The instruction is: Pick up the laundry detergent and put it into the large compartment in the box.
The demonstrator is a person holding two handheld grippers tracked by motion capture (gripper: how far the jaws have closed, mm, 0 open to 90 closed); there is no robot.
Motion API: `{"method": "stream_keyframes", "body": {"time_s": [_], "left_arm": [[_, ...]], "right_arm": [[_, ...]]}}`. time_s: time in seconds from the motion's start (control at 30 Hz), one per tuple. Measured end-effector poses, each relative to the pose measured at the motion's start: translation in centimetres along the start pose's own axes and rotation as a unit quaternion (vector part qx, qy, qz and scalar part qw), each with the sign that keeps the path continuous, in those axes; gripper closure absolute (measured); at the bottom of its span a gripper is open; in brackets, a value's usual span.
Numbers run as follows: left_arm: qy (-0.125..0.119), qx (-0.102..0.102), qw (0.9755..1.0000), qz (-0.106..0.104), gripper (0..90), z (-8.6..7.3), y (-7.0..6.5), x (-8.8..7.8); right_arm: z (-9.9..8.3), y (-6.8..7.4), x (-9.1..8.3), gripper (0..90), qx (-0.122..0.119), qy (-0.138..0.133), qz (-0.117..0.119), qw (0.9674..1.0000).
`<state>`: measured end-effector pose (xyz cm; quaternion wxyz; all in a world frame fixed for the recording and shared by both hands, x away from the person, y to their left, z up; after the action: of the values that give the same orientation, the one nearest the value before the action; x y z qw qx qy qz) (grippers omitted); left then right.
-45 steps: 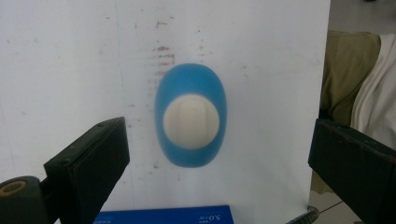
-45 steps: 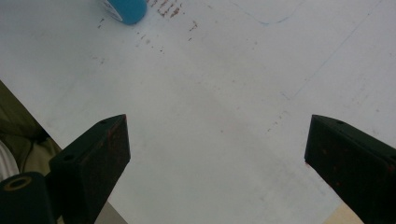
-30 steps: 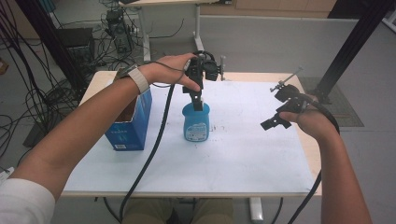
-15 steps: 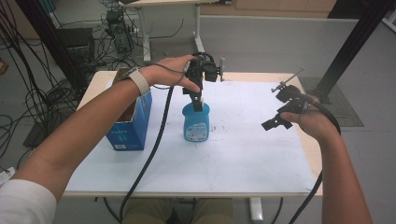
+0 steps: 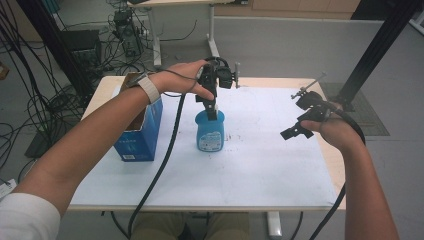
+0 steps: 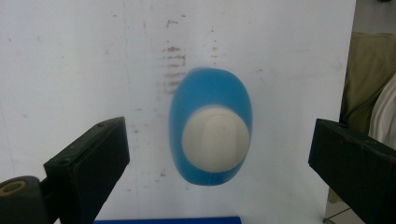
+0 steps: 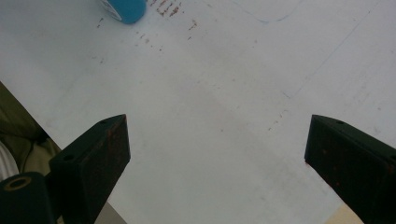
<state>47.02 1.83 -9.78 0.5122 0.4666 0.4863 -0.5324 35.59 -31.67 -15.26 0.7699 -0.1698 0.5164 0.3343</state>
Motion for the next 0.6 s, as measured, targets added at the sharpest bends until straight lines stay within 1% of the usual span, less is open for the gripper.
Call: {"method": "stream_keyframes", "body": {"time_s": [0.27, 0.6], "left_arm": [[0.003, -0.004, 1.0, 0.002, 5.8, -0.05, 0.11, 0.09], [0.001, -0.008, 1.0, 0.002, 5.9, -0.11, 0.17, 0.22]], "right_arm": [[0.15, 0.05, 0.04, 6.7, 0.001, 0.001, 0.0, 1.0], [0.07, -0.07, 0.15, 6.7, 0.003, 0.002, 0.0, 1.0]]}}
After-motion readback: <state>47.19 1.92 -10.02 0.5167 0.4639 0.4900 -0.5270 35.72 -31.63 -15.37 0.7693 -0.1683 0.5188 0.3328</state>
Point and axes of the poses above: each handheld gripper's, and its own axes: x roughly forward along the jaws, z roughly out of its top, y roughly to its left, the point moved 1 cm from there along x, roughly forward along the jaws, and after that the axes turned 1 degree about y, right-handed, at the moved point
